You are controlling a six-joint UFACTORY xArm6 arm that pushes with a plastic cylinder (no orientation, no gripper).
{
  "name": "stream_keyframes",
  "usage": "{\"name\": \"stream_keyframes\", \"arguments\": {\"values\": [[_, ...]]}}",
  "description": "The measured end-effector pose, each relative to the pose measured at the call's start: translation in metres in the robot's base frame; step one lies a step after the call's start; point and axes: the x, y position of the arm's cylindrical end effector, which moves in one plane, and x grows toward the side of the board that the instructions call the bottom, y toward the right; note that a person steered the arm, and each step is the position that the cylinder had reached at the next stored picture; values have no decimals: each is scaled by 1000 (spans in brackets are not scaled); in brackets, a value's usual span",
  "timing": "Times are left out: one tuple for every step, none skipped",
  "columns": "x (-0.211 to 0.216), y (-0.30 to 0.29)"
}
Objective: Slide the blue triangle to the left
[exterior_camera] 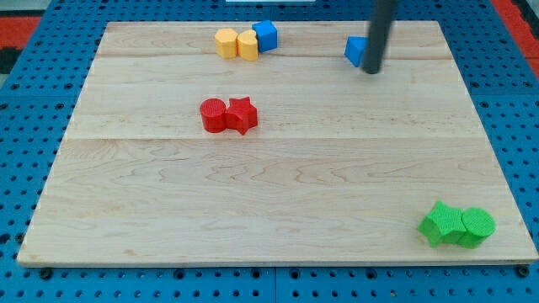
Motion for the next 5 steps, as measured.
{"name": "stream_keyframes", "arguments": {"values": [[-46, 0], [-54, -70], [-52, -67], [-17, -38], [-20, -107]]}}
